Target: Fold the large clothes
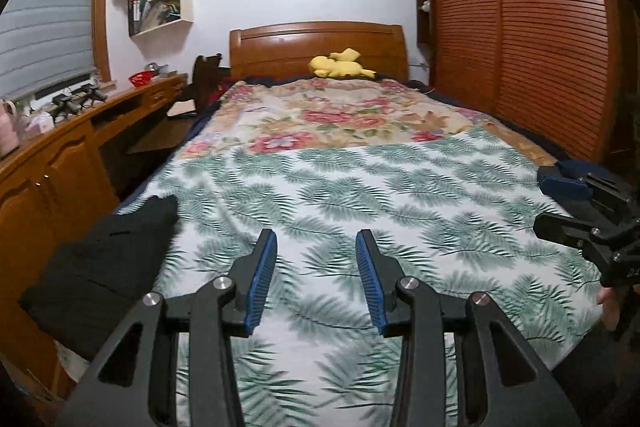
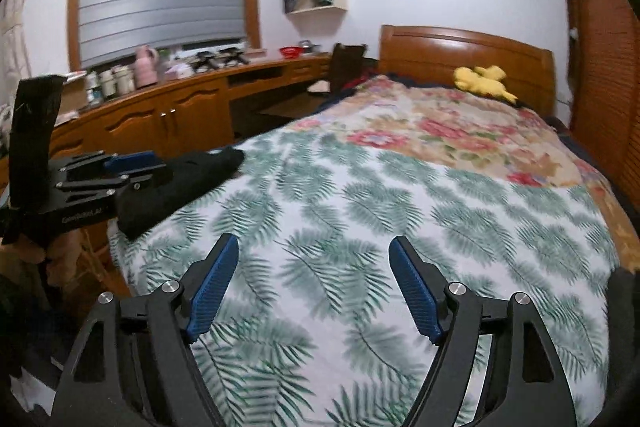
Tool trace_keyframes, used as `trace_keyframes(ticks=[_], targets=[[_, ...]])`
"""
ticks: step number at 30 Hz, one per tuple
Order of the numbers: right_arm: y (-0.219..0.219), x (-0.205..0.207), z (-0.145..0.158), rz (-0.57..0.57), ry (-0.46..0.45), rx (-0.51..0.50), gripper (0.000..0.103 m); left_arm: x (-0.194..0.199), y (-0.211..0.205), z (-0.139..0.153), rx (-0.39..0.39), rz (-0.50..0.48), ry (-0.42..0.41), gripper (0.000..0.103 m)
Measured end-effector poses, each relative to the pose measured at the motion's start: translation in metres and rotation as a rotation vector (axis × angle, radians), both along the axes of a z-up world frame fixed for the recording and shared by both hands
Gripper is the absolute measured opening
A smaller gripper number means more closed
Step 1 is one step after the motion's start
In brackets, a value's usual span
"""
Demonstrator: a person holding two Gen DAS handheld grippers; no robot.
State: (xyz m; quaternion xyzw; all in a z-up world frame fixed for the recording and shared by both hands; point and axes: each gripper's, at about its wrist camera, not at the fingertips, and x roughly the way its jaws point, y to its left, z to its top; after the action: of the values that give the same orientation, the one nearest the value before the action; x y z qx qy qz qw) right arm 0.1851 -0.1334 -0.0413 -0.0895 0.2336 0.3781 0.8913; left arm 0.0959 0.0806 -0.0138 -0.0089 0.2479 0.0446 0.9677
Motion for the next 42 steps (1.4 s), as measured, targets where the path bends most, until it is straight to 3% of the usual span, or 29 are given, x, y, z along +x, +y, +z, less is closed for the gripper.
trace_keyframes(ticks=[7, 17, 32, 42], targets=[[-0.065, -0.013, -0.004, -0.207, -0.016, 0.031, 0.082, -0.001, -0.047, -0.007, -0.013, -0.052, -0.009, 0.039], [-0.119, -0.062, 0.011, -0.357, -0.056, 0.077, 0.082, -0.034, -0.074, 0.019, -0.031, -0.079, -0.037, 0.04], [-0.123, -0.112, 0.065, -0.402, -0.189, 0.143, 0.082, -0.088, -0.079, 0.068, -0.017, -0.023, -0.138, 0.04], [-0.122, -0.118, 0.07, -0.404, -0.207, 0.154, 0.082, -0.098, -0.077, 0.074, -0.004, -0.013, -0.163, 0.04]])
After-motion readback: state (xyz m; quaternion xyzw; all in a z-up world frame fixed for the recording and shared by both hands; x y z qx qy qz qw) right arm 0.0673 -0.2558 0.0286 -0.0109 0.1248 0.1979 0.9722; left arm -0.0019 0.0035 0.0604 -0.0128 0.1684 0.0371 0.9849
